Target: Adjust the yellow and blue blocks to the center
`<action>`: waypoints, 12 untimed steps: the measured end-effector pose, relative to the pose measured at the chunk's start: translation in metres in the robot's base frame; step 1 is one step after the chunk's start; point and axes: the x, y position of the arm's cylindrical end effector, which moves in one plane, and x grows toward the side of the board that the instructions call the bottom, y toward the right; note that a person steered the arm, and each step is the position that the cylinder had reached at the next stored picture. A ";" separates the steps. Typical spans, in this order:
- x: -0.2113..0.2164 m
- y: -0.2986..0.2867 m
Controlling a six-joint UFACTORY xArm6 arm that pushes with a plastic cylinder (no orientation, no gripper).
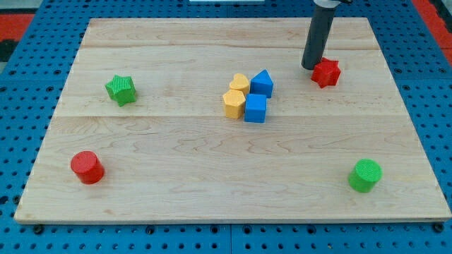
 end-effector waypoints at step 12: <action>0.094 -0.051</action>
